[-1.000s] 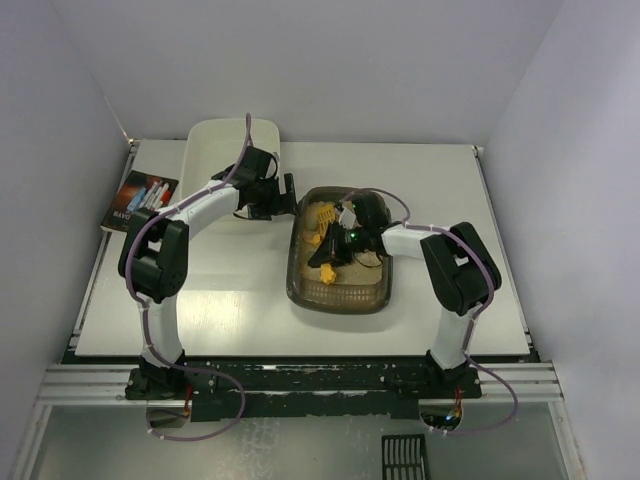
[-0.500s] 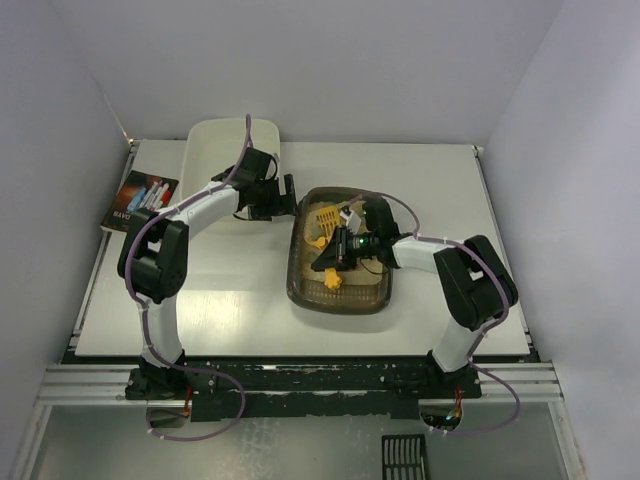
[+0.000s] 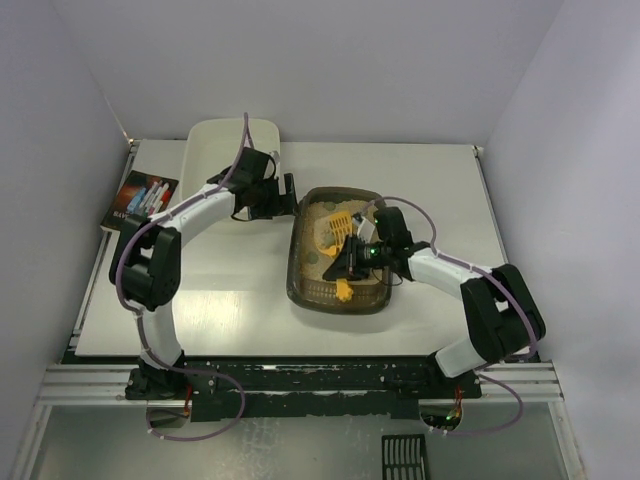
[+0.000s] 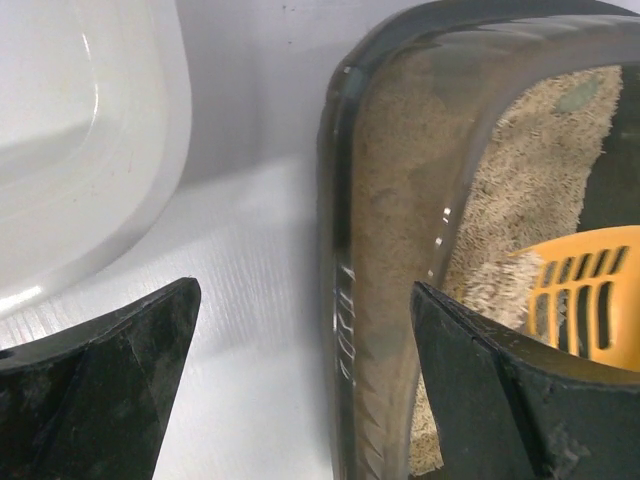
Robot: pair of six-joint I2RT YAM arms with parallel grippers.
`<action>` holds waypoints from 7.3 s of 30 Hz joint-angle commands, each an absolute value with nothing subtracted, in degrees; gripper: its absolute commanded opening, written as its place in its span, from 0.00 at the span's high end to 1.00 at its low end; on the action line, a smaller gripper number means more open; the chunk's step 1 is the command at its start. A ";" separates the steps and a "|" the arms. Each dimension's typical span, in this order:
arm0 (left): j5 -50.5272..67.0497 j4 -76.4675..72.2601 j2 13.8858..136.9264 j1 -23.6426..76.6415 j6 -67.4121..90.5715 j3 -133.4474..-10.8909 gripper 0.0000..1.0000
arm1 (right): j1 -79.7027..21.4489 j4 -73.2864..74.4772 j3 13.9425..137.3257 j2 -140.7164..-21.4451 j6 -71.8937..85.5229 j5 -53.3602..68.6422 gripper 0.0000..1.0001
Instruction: Clean the litter box
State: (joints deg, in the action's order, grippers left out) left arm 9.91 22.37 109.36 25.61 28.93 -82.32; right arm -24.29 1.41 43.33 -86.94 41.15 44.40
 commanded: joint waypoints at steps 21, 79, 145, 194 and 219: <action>9.08 30.58 95.22 26.81 11.75 -83.21 0.05 | -20.35 -67.03 11.70 -81.85 72.51 52.11 1.00; -2.56 33.58 70.05 19.25 -8.16 -61.86 0.09 | -23.80 -104.50 16.31 -98.68 86.12 53.28 1.00; 5.05 34.63 70.15 15.82 -6.28 -61.72 0.06 | -21.54 -40.86 22.49 -77.13 60.15 51.14 1.00; 4.69 31.82 69.27 10.95 -1.09 -60.14 0.05 | -22.52 -70.74 27.84 -91.29 81.00 55.05 1.00; -3.82 35.42 71.09 2.82 3.69 -69.93 0.06 | -25.22 16.55 119.21 -136.75 50.50 43.59 1.00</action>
State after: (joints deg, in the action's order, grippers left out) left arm -2.17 34.98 71.75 3.18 2.68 -68.62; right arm -23.68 2.98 105.80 -134.15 56.23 47.86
